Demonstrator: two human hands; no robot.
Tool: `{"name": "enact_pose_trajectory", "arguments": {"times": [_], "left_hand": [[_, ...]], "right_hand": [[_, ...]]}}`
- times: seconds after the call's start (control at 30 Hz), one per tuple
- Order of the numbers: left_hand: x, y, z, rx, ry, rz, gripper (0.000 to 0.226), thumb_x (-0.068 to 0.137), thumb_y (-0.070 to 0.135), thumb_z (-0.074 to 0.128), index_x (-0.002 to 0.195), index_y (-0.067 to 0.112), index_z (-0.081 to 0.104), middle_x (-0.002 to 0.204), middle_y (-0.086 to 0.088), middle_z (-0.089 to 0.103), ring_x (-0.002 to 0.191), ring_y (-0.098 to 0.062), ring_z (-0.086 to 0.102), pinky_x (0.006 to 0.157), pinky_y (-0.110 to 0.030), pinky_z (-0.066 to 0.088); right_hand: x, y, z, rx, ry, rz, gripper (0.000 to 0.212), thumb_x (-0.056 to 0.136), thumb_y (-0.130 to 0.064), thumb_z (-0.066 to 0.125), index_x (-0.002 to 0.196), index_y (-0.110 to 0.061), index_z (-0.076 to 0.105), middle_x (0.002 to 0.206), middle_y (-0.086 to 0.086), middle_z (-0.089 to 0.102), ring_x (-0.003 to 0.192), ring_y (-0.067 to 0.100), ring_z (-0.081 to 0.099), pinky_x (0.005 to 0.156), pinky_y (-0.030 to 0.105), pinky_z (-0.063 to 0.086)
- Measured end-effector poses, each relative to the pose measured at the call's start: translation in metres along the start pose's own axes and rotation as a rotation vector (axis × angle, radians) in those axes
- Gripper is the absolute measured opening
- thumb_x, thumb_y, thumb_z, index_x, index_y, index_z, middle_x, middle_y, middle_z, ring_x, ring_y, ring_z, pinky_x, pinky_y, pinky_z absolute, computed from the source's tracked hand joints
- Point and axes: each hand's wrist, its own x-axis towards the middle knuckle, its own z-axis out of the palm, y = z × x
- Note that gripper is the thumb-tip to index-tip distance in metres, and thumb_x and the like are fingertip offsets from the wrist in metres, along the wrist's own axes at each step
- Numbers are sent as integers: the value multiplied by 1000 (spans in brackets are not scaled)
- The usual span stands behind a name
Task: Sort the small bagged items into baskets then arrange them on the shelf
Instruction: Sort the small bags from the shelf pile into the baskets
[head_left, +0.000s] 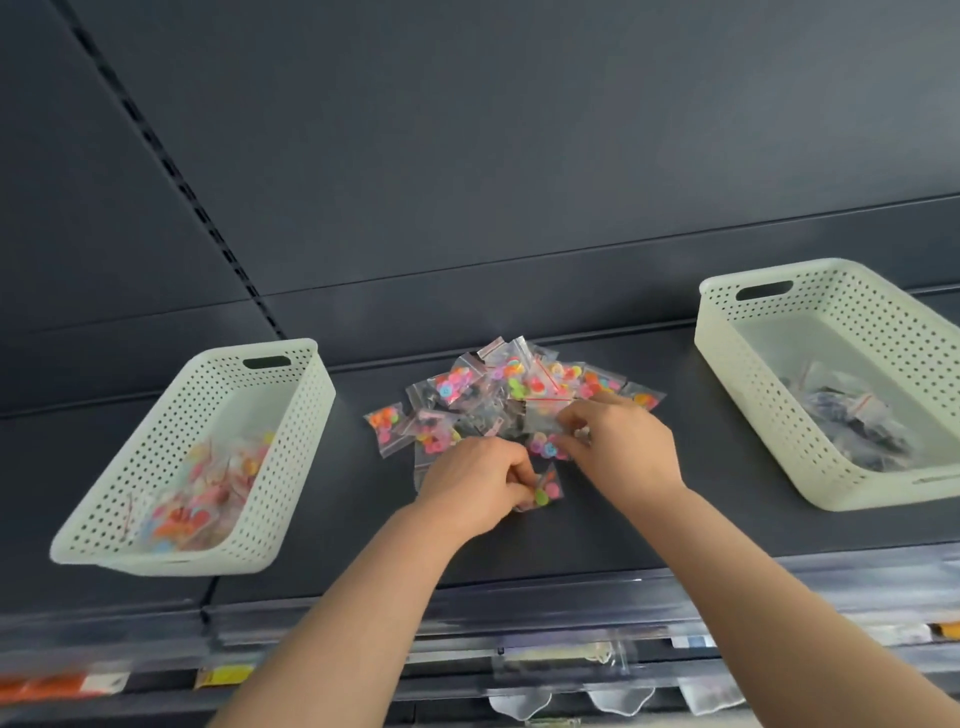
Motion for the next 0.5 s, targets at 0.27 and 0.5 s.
{"name": "enact_pose_trajectory", "arguments": {"times": [0.27,0.5], "left_hand": [[-8,-31,-29,-95,409,-122,3,92,31,65,91,28,67,90,15,67,84,-8,62,72,-31,51],[-56,-111,-89,-48,754,-438,5,94,28,62,93,27,67,94,10,67,82,-17,59,66,-32,42]], "right_hand": [[2,-12,8,-66,38,-36,13,92,-34,59,90,-25,69,91,-7,61,85,18,59,55,26,39],[15,-93,25,128,61,-256,6,88,-29,65,84,-26,70,83,-9,63,76,14,59,53,26,43]]}}
